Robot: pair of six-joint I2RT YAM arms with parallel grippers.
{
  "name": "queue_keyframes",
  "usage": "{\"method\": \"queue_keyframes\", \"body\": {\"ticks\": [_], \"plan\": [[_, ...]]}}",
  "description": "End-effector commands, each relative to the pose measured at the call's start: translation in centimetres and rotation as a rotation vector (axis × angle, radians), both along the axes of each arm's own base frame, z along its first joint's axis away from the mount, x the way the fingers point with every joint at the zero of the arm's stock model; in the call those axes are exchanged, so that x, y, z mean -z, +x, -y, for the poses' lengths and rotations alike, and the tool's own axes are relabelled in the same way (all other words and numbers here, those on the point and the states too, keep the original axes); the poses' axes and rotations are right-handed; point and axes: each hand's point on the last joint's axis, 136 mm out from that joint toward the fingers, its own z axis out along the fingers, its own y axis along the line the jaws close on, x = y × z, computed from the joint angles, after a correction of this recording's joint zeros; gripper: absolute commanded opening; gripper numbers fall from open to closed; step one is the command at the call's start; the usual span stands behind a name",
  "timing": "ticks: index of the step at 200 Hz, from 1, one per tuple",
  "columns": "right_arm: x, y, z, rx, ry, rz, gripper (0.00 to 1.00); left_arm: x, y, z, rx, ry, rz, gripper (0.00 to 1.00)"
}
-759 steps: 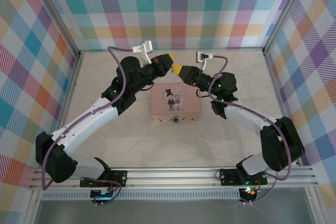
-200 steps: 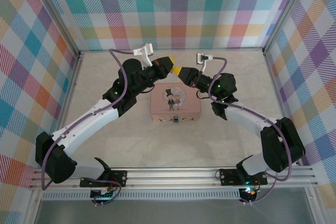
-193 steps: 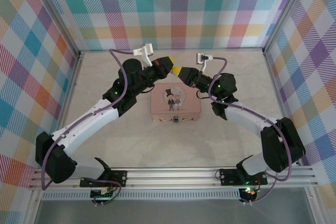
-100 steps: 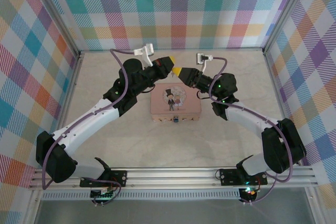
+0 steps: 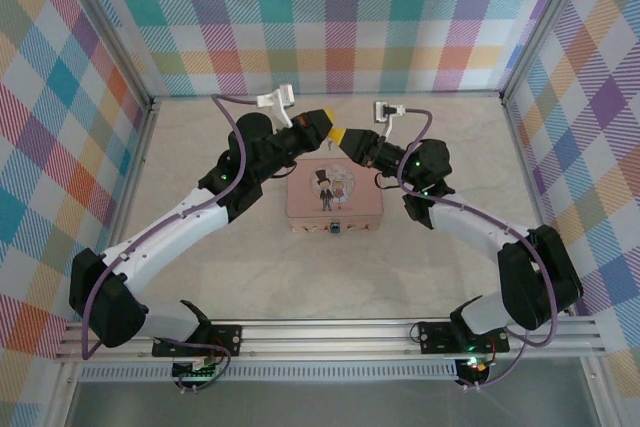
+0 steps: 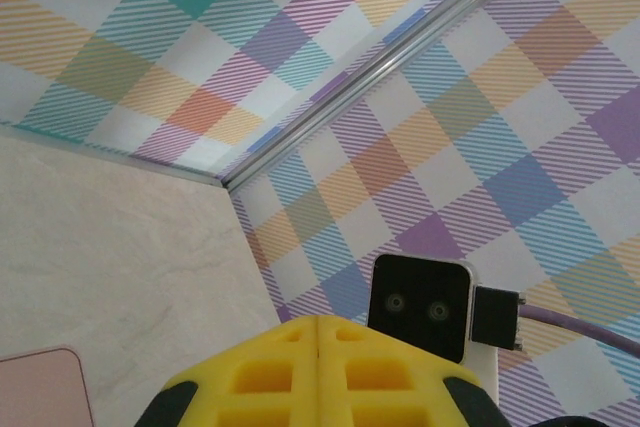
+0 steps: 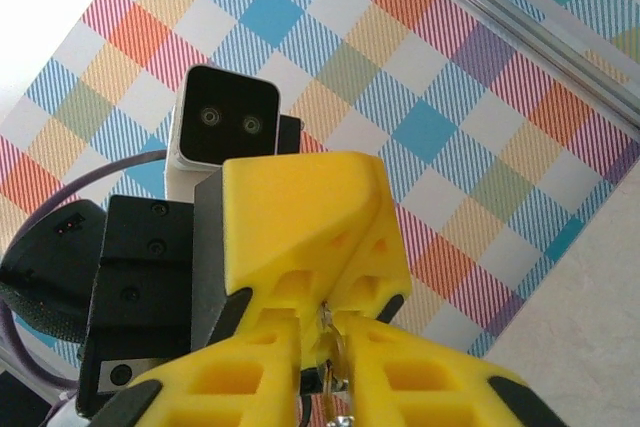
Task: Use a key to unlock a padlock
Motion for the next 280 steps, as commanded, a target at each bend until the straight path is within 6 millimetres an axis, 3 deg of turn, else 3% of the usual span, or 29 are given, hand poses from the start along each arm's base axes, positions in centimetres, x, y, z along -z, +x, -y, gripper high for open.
{"method": "queue_keyframes", "body": {"ticks": [1, 34, 154, 163, 168, 189, 207, 257, 280], "plan": [[-1.1, -0.3, 0.0, -0.005, 0.015, 0.051, 0.16, -0.8, -0.6, 0.3, 0.013, -0.024, 0.022, 0.00], [-0.6, -0.4, 0.0, -0.011, 0.014, 0.046, 0.00, -1.4, -0.8, -0.1, 0.000, -0.020, 0.037, 0.00], [-0.7, -0.6, 0.6, 0.007, 0.015, 0.068, 0.00, -0.3, -1.0, 0.7, 0.047, -0.006, 0.008, 0.00], [-0.6, -0.6, 0.7, 0.009, 0.006, 0.064, 0.00, -0.4, -1.0, 0.3, 0.028, 0.004, 0.007, 0.23], [-0.5, -0.6, 0.7, 0.010, 0.001, 0.064, 0.00, -0.5, -1.0, 0.1, 0.021, 0.009, 0.009, 0.30], [-0.3, -0.6, 0.8, 0.011, -0.010, 0.061, 0.00, -0.9, -1.2, -0.8, 0.008, 0.015, 0.021, 0.31], [-0.1, -0.7, 0.9, 0.011, -0.017, 0.061, 0.00, -1.0, -1.3, -1.5, -0.003, 0.019, 0.022, 0.40], [-0.4, -1.0, 1.2, 0.019, -0.032, 0.079, 0.00, -1.0, -1.7, -3.0, -0.023, 0.025, 0.017, 0.41], [0.1, -0.7, 1.8, 0.036, -0.062, 0.068, 0.00, -0.2, -1.6, -3.7, -0.039, 0.053, -0.011, 0.55]]}}
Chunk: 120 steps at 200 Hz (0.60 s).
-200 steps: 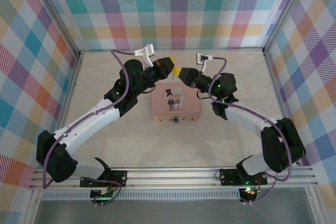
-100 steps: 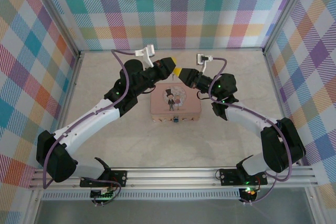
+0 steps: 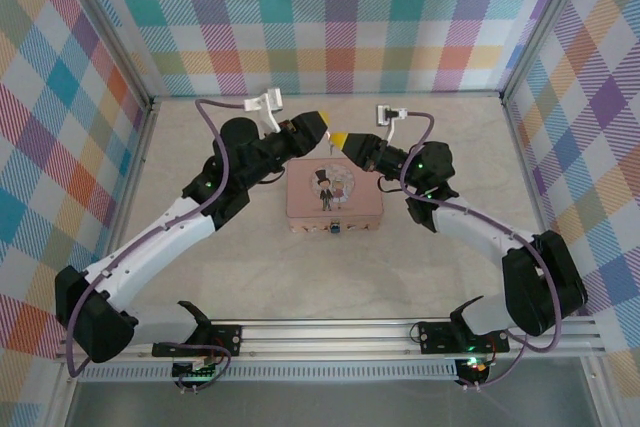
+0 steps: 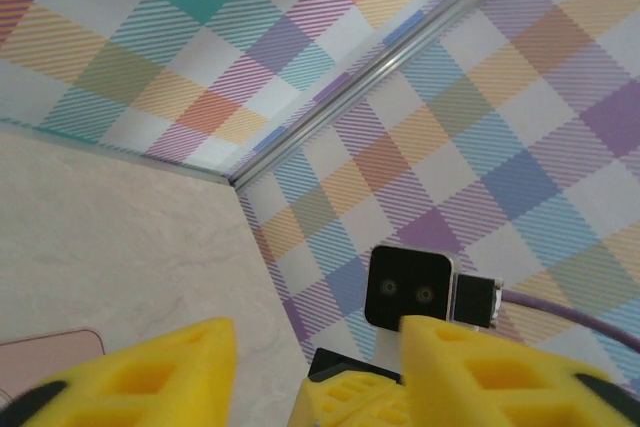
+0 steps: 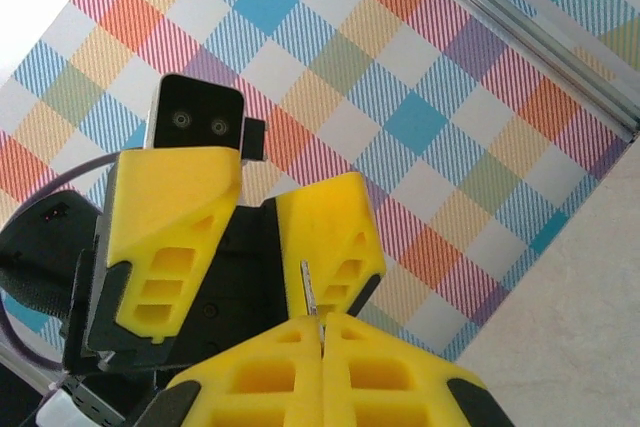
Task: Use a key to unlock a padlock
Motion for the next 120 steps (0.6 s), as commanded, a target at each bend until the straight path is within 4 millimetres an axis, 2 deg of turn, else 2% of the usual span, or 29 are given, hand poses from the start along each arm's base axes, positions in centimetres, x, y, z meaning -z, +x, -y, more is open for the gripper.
{"method": "queue_keyframes", "body": {"ticks": [1, 23, 38, 55, 73, 97, 120], "plan": [[-0.3, -0.4, 0.9, 0.017, -0.028, 0.042, 0.00, 0.5, -0.2, -1.2, -0.019, 0.031, -0.015, 0.56], [0.9, 0.4, 2.5, 0.067, -0.106, 0.005, 0.00, 2.8, -0.3, -2.2, -0.052, 0.097, -0.074, 0.68], [2.6, 1.1, 4.1, 0.126, -0.205, -0.033, 0.00, 6.0, -0.2, -3.6, -0.110, 0.186, -0.161, 0.77], [4.7, 1.6, 5.9, 0.212, -0.362, -0.051, 0.00, 10.1, -0.3, -5.1, -0.162, 0.278, -0.264, 0.79], [6.7, 2.1, 8.1, 0.325, -0.517, -0.059, 0.00, 13.3, -0.7, -6.3, -0.201, 0.332, -0.332, 0.81], [9.9, 2.9, 11.2, 0.464, -0.714, -0.082, 0.00, 16.7, -1.0, -7.7, -0.258, 0.369, -0.384, 0.85], [12.7, 3.4, 13.3, 0.548, -0.836, -0.129, 0.00, 19.1, -0.8, -8.3, -0.293, 0.389, -0.412, 0.94]]}}
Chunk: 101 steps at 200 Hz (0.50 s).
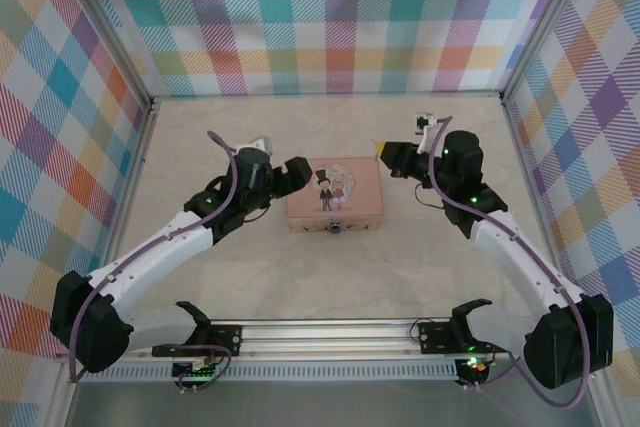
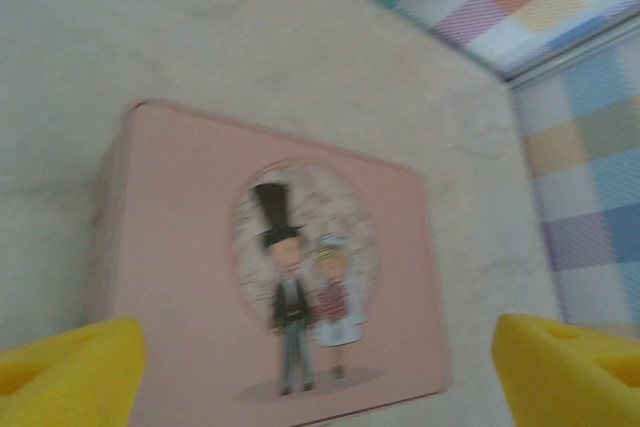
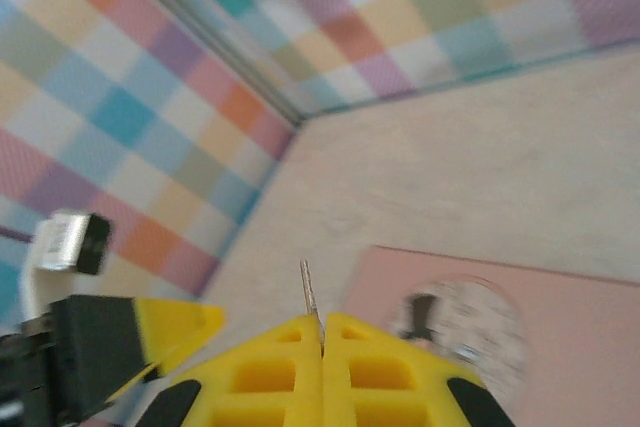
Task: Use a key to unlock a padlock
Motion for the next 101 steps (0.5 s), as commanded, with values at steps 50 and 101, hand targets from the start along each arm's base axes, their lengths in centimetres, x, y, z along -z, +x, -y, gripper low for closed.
{"method": "queue_keyframes", "body": {"ticks": [50, 101], "plan": [[10.3, 0.9, 6.1, 0.258, -0.378, -0.201, 0.00, 4.8, 2.4, -0.6, -0.077, 0.048, -0.030, 1.00], [13.7, 0.8, 6.8, 0.290, -0.411, -0.295, 0.00, 6.8, 6.1, 0.9, -0.069, 0.015, -0.075, 1.00]]}}
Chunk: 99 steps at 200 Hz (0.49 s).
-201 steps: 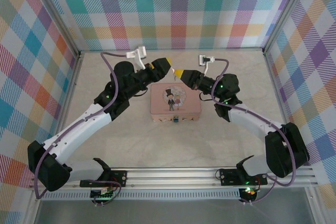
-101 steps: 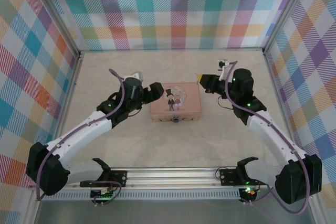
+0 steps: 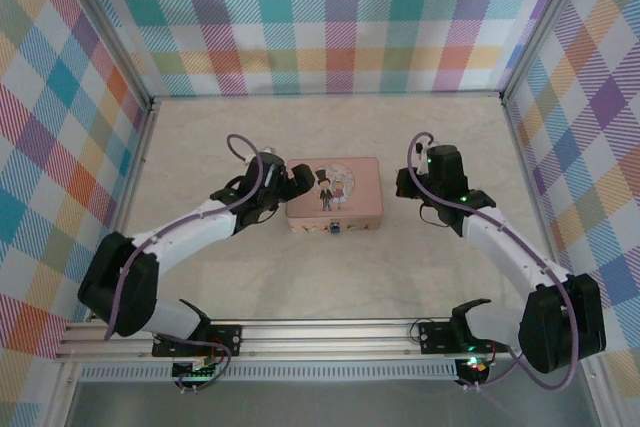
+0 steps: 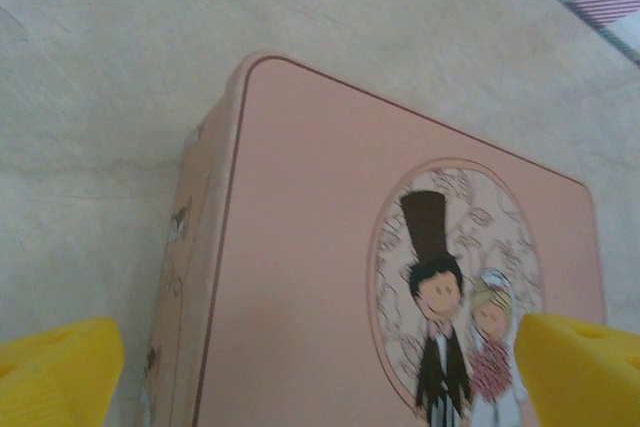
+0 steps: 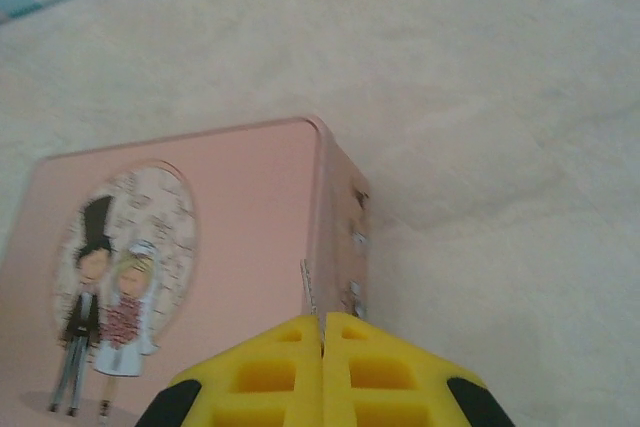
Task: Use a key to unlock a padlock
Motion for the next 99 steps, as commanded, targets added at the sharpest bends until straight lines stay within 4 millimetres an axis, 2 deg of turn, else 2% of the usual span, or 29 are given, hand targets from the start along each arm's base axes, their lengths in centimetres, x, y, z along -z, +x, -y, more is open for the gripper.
{"method": "queue_keyframes", "body": {"ticks": [1, 25, 55, 99], "plan": [[1.4, 0.0, 0.9, 0.038, -0.037, -0.034, 0.00, -1.3, 2.4, 1.2, 0.004, -0.057, 0.041, 1.00], [3.0, 0.0, 1.4, 0.069, -0.063, -0.088, 0.00, -0.5, 3.8, 2.2, 0.017, -0.085, 0.022, 1.00], [4.8, 0.1, 1.5, 0.091, -0.076, -0.144, 0.00, -0.6, 5.5, 3.4, 0.025, -0.115, 0.028, 0.99], [6.5, 0.4, -0.3, 0.061, -0.078, -0.199, 0.00, -1.2, 8.5, 5.3, 0.049, -0.148, 0.034, 0.99]]}}
